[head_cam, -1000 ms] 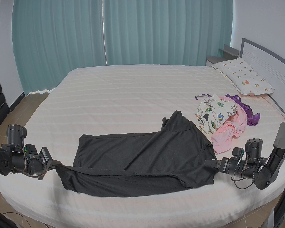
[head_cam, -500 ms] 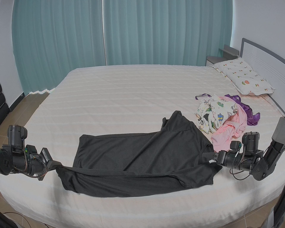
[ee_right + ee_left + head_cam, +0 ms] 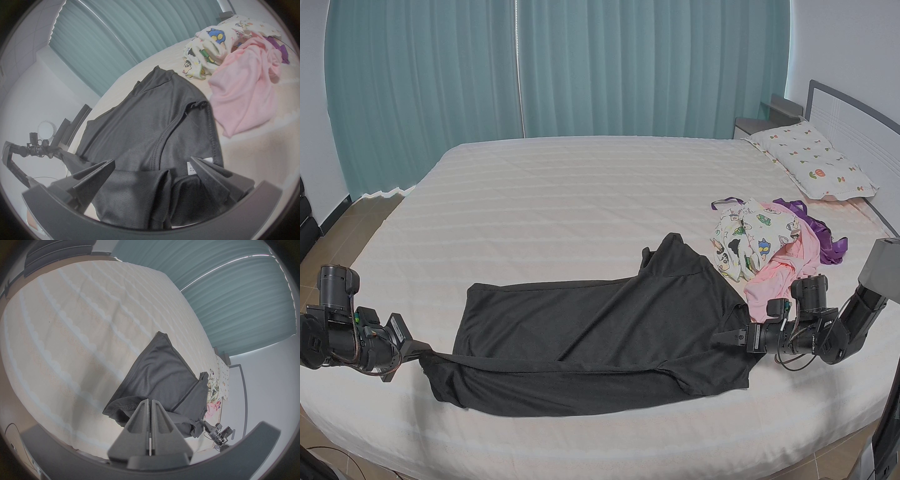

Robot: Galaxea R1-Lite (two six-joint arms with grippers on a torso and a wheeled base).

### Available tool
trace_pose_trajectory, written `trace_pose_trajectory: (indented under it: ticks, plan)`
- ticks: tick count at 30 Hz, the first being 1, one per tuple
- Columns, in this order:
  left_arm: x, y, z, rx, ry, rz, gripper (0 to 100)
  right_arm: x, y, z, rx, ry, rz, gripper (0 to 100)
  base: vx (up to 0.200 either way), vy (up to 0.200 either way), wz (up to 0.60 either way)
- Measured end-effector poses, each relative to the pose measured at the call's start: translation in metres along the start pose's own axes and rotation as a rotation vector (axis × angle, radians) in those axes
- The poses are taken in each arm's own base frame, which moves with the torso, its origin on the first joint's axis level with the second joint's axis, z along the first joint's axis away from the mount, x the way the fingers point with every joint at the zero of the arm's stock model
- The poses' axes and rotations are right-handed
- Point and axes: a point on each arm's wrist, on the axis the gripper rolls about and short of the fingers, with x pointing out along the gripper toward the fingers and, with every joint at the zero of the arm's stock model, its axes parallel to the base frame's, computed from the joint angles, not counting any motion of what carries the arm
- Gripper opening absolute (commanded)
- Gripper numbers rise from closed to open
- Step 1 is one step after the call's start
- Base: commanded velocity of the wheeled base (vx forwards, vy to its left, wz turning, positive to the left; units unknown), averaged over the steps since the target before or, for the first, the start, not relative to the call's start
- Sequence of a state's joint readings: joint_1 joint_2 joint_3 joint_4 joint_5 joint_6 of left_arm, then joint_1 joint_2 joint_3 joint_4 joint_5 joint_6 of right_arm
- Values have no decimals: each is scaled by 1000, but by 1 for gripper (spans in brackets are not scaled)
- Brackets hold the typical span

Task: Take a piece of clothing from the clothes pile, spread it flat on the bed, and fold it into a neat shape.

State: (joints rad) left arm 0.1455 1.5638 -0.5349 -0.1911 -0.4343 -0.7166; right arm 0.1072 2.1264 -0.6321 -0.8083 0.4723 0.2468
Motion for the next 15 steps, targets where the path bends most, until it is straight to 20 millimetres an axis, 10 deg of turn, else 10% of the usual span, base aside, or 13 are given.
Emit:
trace_pose_trajectory:
  ticks: [2,3,15]
  plan:
    - [0,0,0,-1,1,1,0,2,0,-1,-5,12,21,100,0,0,0]
    - [1,0,0,-1,1,2,0,3,-1,-1,-8,16,30,0,0,0,0]
    - [6,2,2,-9,12,12,0,-12,-8,-7,12,25,35,0,0,0,0]
